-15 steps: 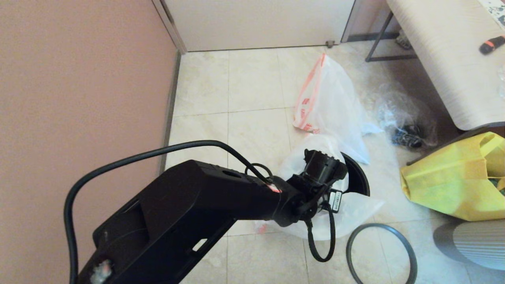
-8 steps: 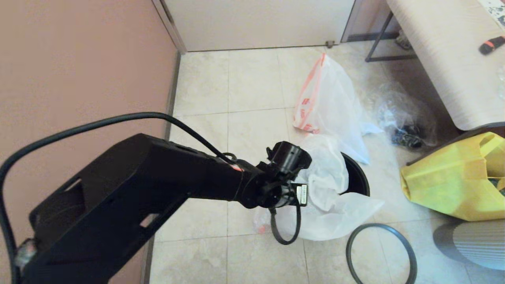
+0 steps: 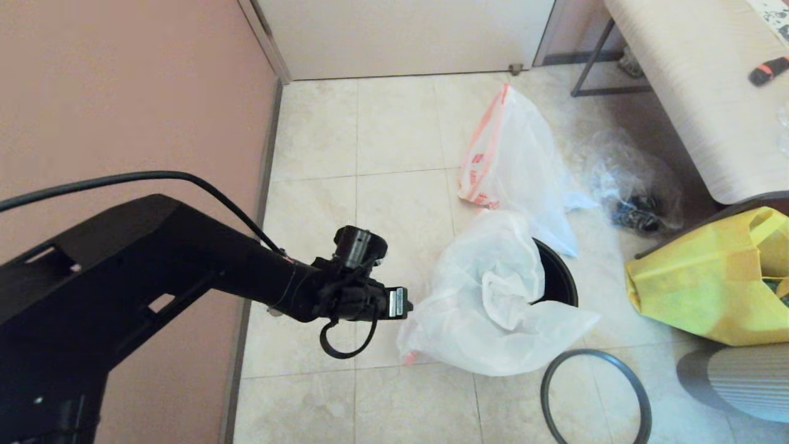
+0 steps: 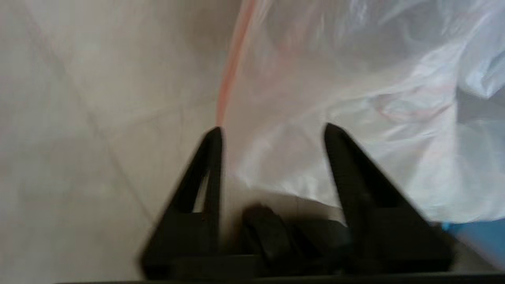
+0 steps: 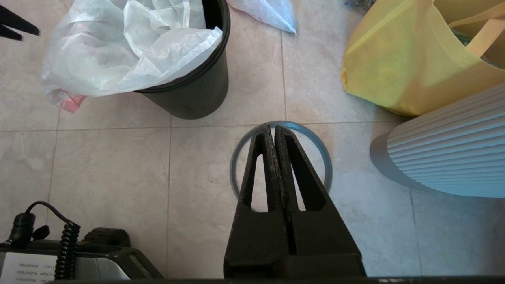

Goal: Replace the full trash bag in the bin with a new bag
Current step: Put the new garbage bag on the trash can

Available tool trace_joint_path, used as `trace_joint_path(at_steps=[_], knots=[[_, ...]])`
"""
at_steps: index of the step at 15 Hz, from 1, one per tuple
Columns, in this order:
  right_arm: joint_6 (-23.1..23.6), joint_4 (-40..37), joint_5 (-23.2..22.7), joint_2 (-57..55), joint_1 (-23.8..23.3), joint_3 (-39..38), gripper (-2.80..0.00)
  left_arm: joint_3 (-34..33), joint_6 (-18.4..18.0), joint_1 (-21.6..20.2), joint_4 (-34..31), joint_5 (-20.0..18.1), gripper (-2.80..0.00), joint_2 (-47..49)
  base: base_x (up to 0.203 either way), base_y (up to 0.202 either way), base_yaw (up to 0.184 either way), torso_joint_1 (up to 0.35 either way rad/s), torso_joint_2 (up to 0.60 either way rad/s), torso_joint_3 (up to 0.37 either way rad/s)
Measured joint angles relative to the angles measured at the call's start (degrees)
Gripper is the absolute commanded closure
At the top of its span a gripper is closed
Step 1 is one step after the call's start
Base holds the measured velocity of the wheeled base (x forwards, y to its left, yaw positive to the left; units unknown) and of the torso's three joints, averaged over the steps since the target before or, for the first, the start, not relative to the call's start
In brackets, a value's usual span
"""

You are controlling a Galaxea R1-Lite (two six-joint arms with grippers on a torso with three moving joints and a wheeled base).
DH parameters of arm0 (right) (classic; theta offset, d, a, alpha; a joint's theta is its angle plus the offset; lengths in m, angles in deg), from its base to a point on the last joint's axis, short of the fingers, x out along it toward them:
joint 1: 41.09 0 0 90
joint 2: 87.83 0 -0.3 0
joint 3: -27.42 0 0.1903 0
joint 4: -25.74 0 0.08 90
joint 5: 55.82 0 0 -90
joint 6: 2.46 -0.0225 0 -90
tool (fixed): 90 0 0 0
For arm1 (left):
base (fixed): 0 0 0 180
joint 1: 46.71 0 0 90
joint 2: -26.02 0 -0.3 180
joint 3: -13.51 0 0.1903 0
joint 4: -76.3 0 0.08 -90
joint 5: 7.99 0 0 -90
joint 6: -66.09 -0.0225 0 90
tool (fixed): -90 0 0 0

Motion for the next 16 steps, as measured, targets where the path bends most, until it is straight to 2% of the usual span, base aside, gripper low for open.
trace_joint_path(at_steps=[2, 4, 7, 8, 9, 10, 12, 16], knots=[[0.0, 0.0, 0.0, 0.0, 0.0, 0.0, 0.0, -3.4, -4.6, -2.6, 8.7, -5.5, -2.8, 1.5, 0.0, 0.0, 0.0, 0.0, 0.0, 0.0], [0.0, 0.0, 0.0, 0.0, 0.0, 0.0, 0.0, -4.6, -6.7, -4.5, 14.3, -10.2, -2.8, 3.4, 0.0, 0.0, 0.0, 0.0, 0.0, 0.0], [0.0, 0.0, 0.0, 0.0, 0.0, 0.0, 0.0, -5.1, -7.1, -6.5, 15.1, -20.7, -2.8, 4.9, 0.0, 0.0, 0.0, 0.0, 0.0, 0.0], [0.0, 0.0, 0.0, 0.0, 0.0, 0.0, 0.0, -5.4, -8.1, -7.2, 15.1, -24.5, -2.8, 5.3, 0.0, 0.0, 0.0, 0.0, 0.0, 0.0], [0.0, 0.0, 0.0, 0.0, 0.0, 0.0, 0.0, -5.7, -10.6, -7.6, 14.9, -27.6, -2.8, 5.8, 0.0, 0.0, 0.0, 0.0, 0.0, 0.0], [0.0, 0.0, 0.0, 0.0, 0.0, 0.0, 0.0, -5.9, -13.5, -7.8, 15.0, -29.3, -2.8, 6.7, 0.0, 0.0, 0.0, 0.0, 0.0, 0.0], [0.0, 0.0, 0.0, 0.0, 0.0, 0.0, 0.0, -4.8, -17.2, -8.0, 15.2, -30.0, -2.8, 8.9, 0.0, 0.0, 0.0, 0.0, 0.0, 0.0], [0.0, 0.0, 0.0, 0.0, 0.0, 0.0, 0.0, -1.0, -17.8, -7.8, 15.3, -30.2, -2.8, 12.3, 0.0, 0.0, 0.0, 0.0, 0.0, 0.0]])
